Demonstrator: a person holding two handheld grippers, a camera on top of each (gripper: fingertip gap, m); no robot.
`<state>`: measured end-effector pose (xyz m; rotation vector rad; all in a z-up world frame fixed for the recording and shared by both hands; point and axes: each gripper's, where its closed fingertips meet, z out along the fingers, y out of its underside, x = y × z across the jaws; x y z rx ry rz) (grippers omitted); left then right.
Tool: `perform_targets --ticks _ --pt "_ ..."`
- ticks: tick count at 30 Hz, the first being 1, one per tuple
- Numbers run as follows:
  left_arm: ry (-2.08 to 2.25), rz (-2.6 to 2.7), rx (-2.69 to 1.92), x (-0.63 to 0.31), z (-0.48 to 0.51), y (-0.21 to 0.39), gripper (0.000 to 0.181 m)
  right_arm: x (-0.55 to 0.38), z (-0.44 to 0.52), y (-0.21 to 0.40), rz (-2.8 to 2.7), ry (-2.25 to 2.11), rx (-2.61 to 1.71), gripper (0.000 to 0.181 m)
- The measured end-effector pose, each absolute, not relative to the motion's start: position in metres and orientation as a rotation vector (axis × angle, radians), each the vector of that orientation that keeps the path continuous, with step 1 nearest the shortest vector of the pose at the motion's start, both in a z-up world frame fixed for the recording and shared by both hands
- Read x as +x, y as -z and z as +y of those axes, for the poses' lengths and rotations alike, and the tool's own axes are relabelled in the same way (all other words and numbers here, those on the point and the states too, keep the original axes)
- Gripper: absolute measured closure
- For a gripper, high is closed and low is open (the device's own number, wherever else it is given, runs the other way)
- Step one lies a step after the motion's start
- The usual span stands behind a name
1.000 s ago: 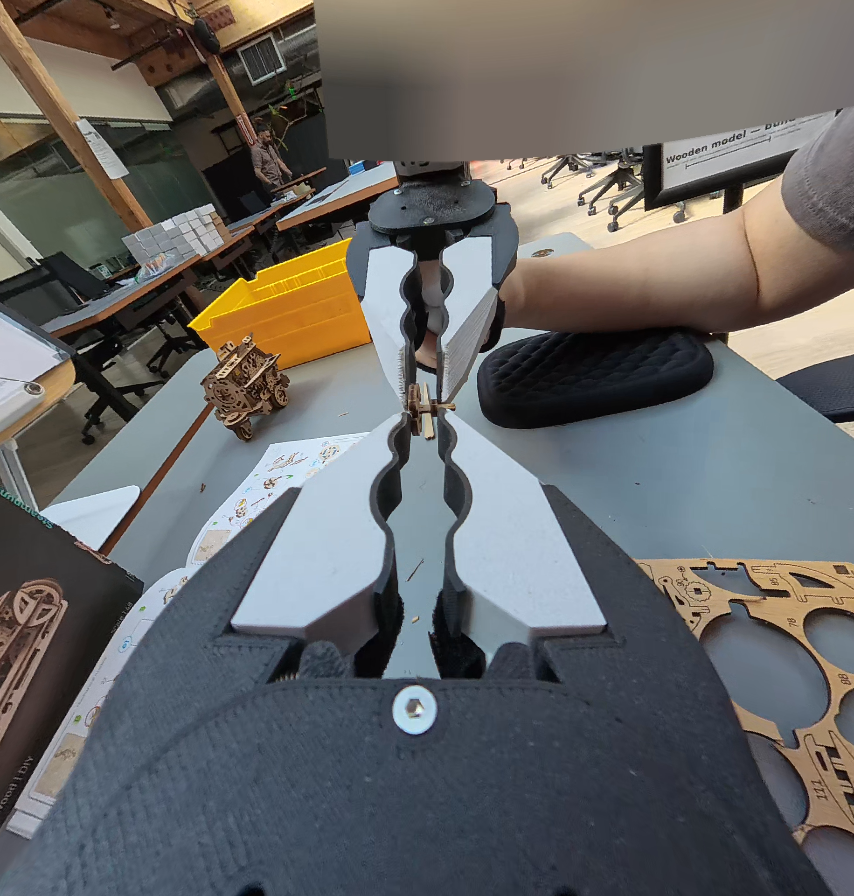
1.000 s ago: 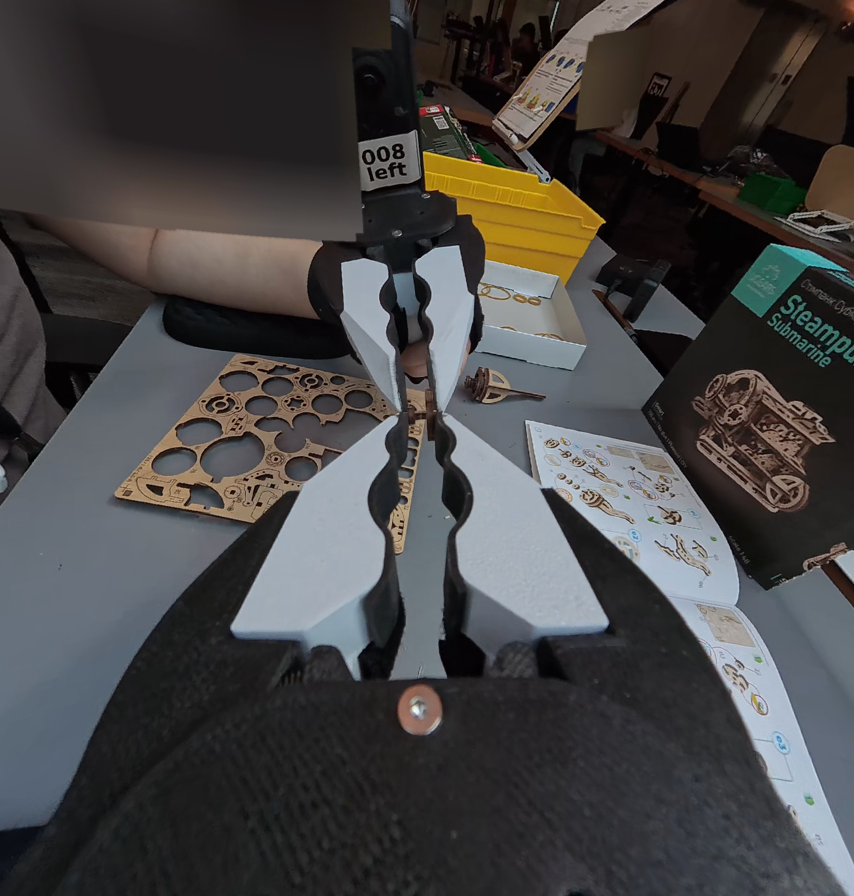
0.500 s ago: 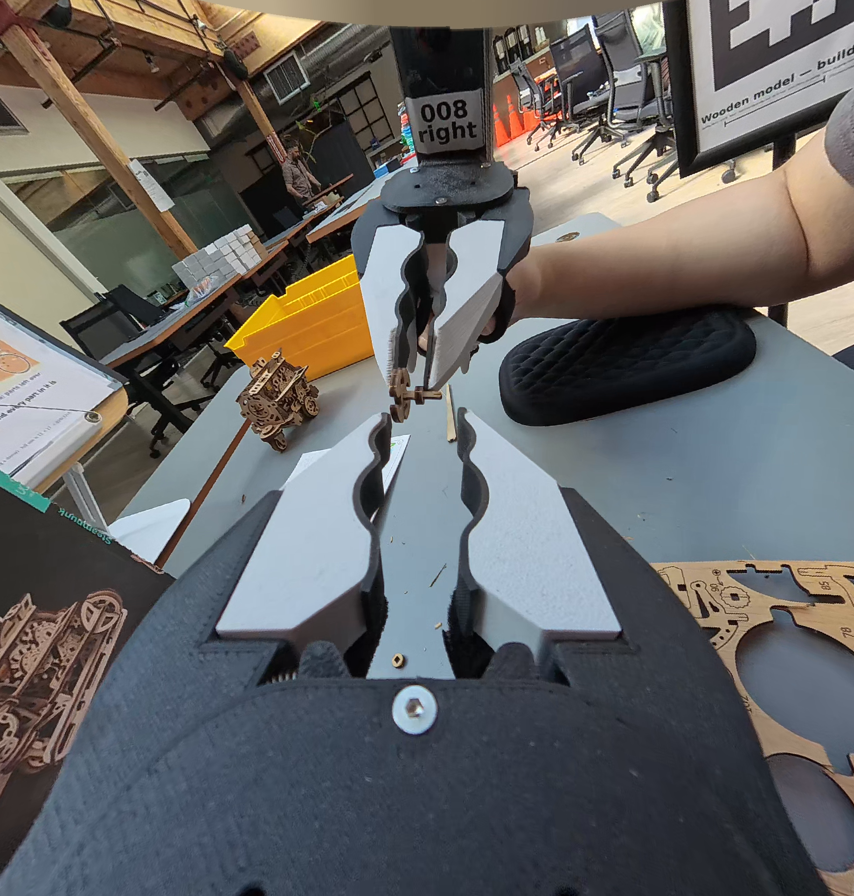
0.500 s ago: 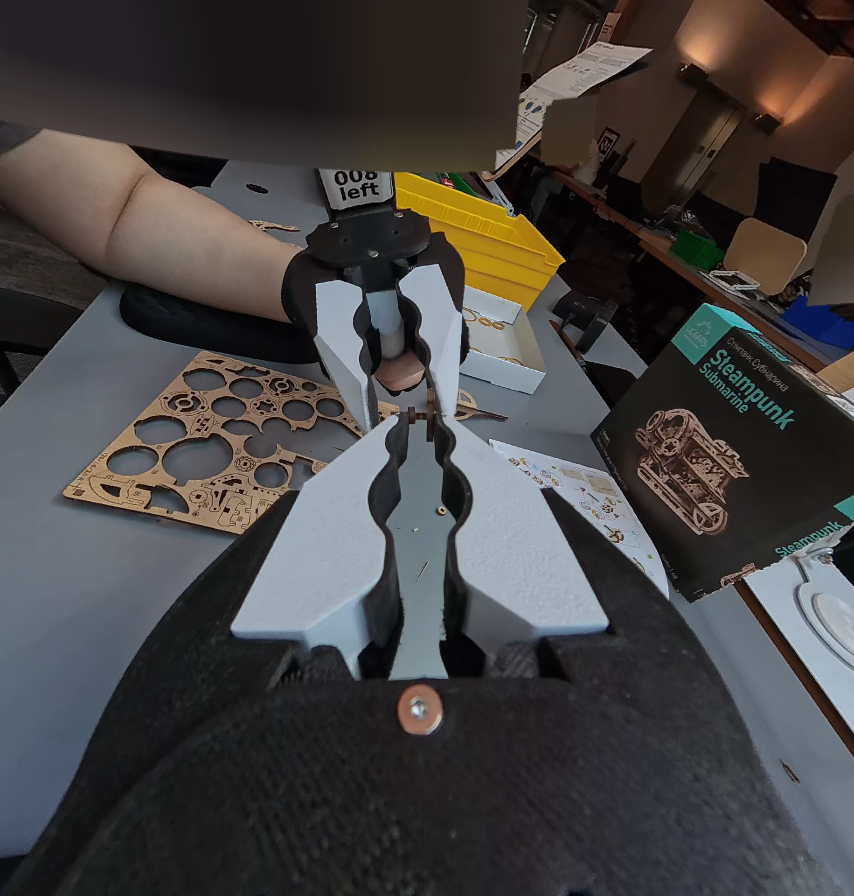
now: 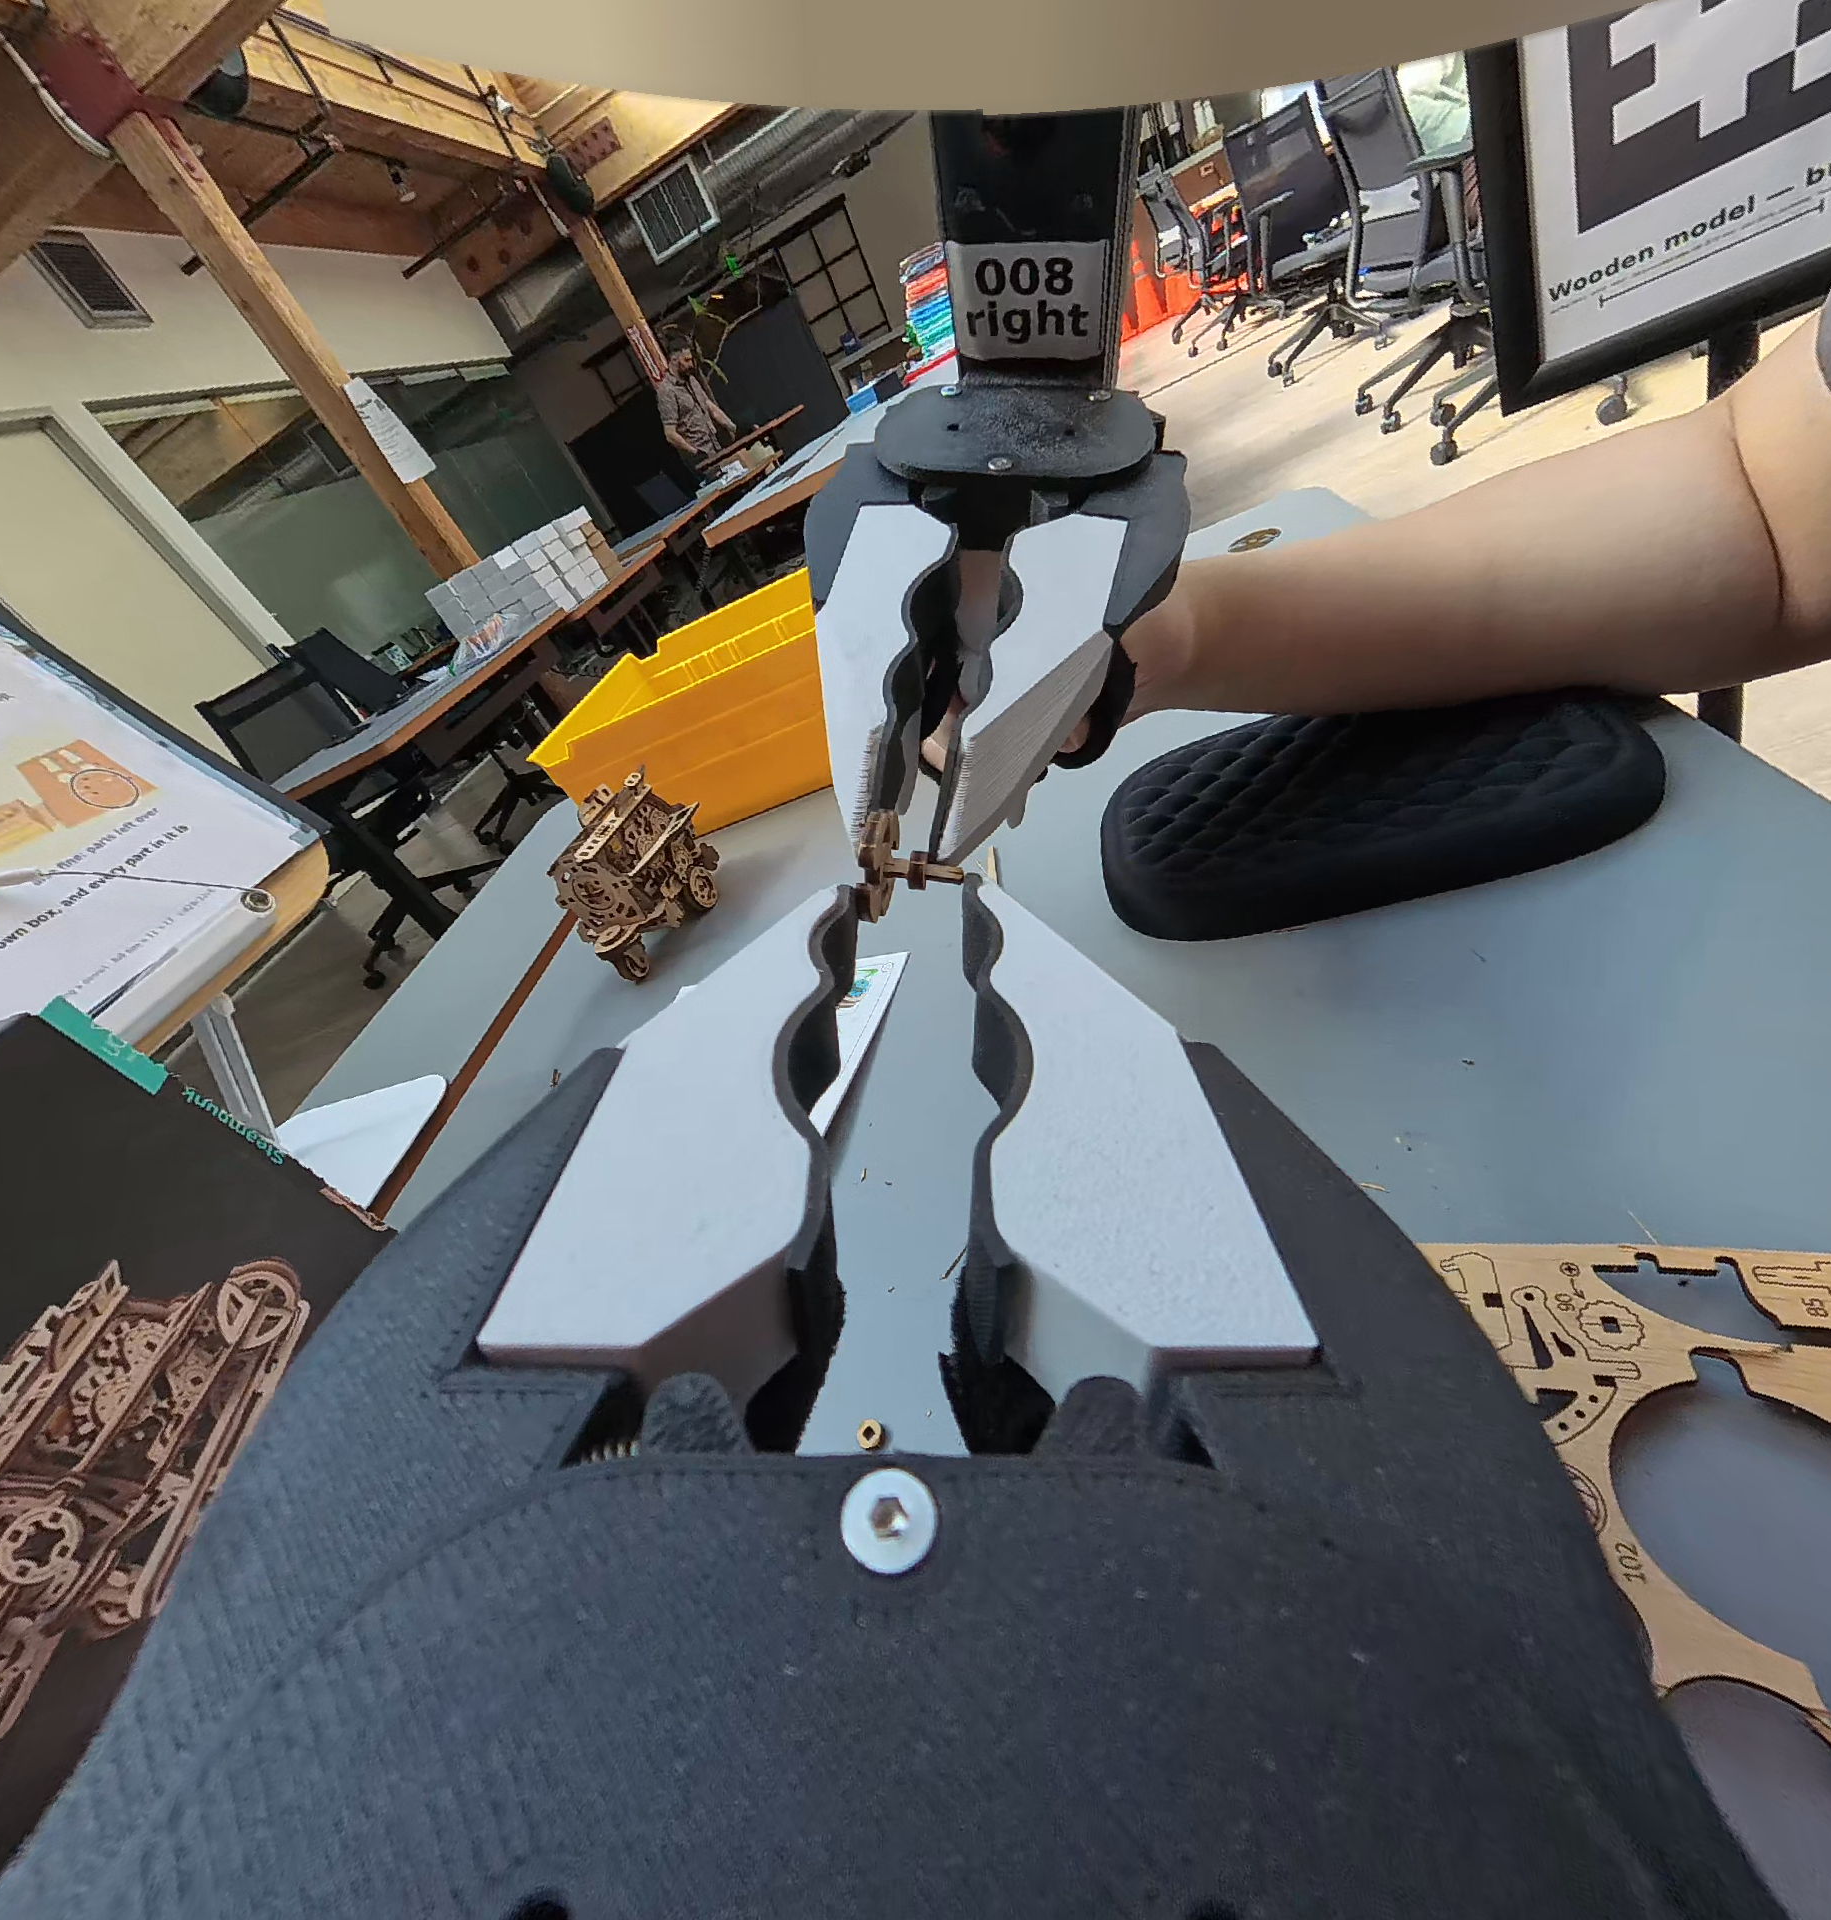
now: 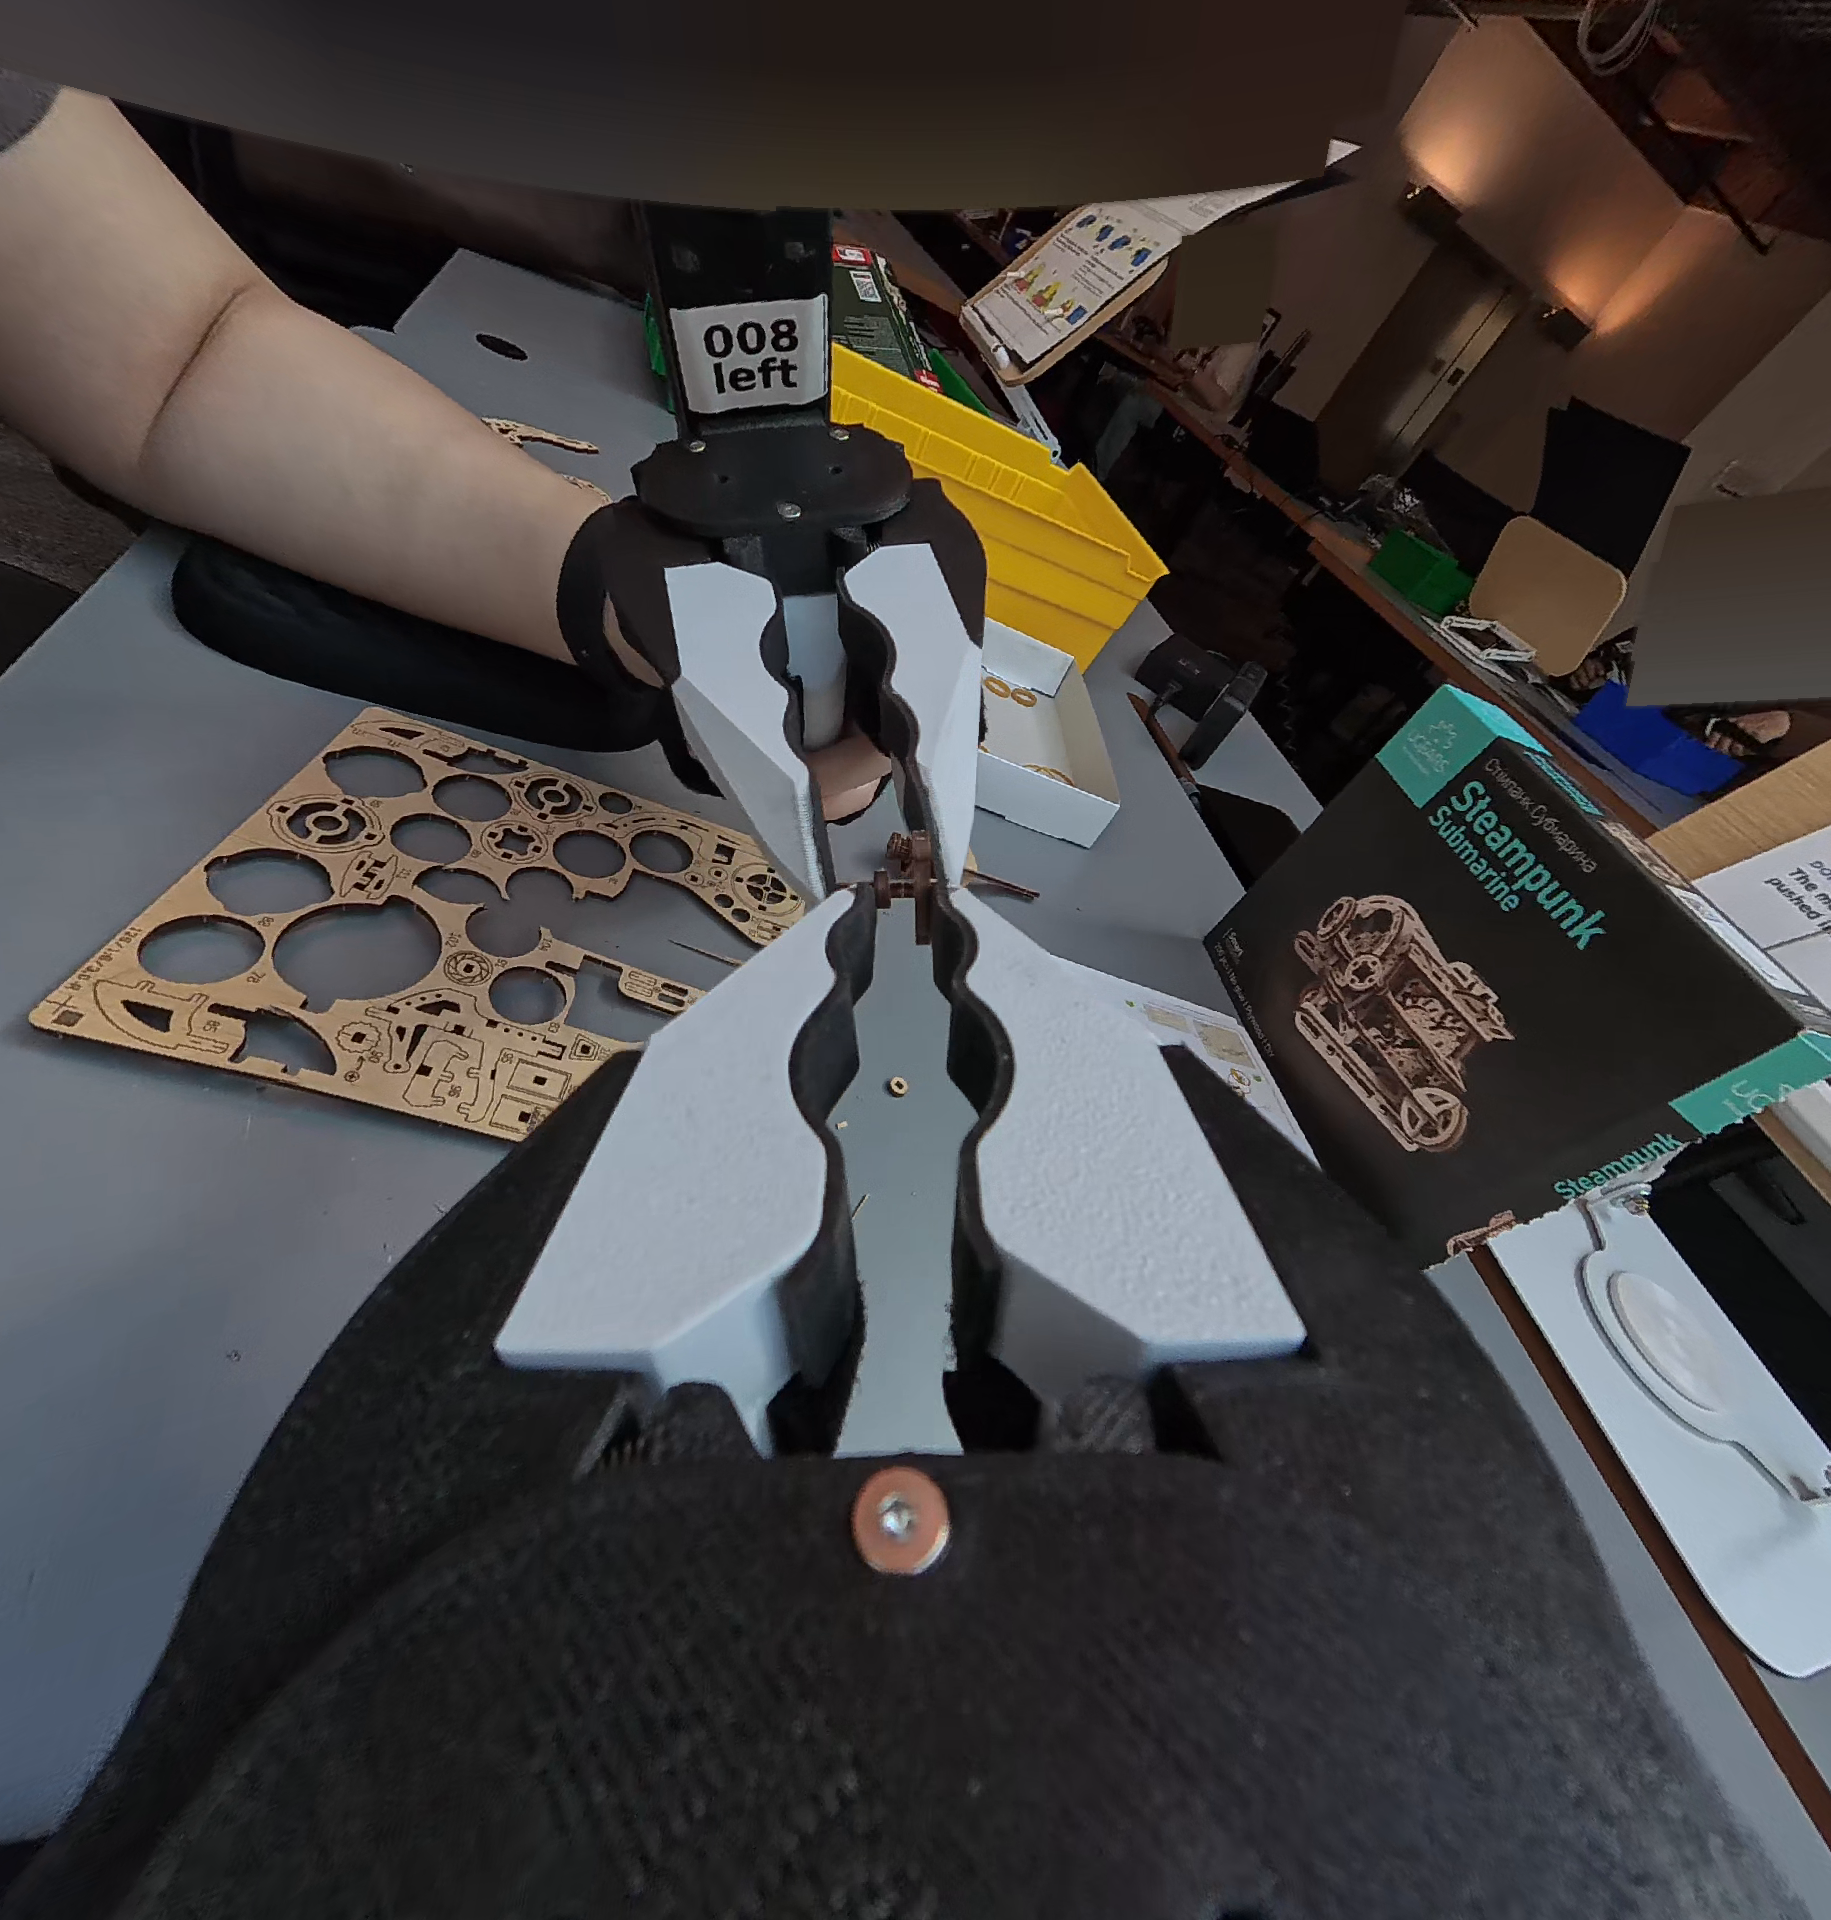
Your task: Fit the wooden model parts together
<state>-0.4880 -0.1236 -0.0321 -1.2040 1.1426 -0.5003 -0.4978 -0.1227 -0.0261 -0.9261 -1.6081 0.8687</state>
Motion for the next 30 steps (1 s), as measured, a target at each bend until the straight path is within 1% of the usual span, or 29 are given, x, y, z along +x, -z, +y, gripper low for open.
perform_targets --ticks 13,30 --pt "0.392 1.185 -1.118 -0.487 -0.13 0.025 0.164 -0.497 -0.13 0.019 -1.622 -0.663 -0.793 0.172" --pt "0.338 1.205 -1.099 -0.487 -0.131 0.021 0.164 -0.497 -0.132 0.015 -1.612 -0.611 -0.762 0.172"
